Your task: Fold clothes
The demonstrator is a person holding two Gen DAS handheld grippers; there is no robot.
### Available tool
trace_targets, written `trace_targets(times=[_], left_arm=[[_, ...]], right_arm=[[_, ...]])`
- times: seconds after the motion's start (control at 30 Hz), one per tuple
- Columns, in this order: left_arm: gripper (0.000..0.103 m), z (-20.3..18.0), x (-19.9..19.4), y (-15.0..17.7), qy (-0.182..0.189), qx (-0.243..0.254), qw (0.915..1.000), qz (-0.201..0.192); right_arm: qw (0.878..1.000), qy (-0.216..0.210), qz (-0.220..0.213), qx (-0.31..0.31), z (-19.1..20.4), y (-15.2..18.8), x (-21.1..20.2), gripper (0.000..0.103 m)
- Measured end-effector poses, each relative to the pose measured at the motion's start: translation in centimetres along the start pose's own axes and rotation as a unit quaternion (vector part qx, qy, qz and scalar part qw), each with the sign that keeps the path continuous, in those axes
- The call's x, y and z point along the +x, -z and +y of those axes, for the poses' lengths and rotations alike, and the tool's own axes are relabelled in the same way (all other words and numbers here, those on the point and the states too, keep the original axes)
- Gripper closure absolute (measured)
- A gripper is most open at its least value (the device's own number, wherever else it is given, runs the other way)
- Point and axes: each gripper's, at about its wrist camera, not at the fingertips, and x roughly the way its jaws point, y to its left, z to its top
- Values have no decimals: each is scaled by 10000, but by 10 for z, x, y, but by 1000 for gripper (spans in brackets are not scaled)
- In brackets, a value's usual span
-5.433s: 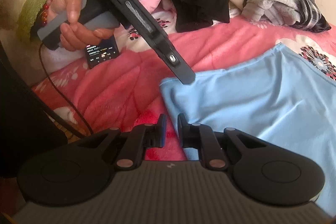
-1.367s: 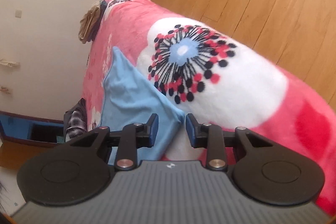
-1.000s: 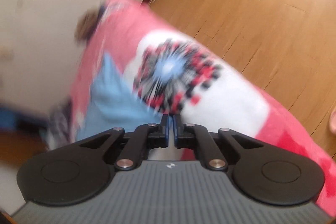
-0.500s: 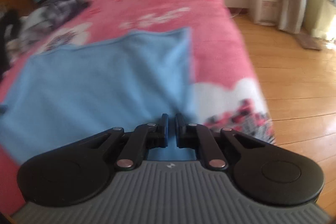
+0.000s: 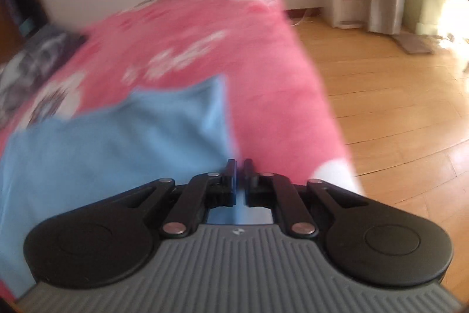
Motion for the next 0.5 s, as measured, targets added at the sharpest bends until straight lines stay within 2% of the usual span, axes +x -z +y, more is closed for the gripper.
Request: trace_targets(times=[0.03,0.07,0.27,0.37,0.5], left_arm=[[53,0,0,0,3,-18,10000,-5],[53,1,0,0,6,-31,10000,-10],[53,1,-1,0,-31,-50,10000,-34],[53,0,-3,1,-74,-115,9999,-56],[53,2,-5,1,-118,-225,9996,-113]], right_arm=[[9996,-218,-37,-158,6,-2,-4,99],[9996,-217,-54,-145,5,-6,-1,99],[9999,-15,-144,86,-7,-30,23,102],[9996,87,-189,201,-14,-42,35,97],[9989,-442,140,-102,8,-35,48,97]])
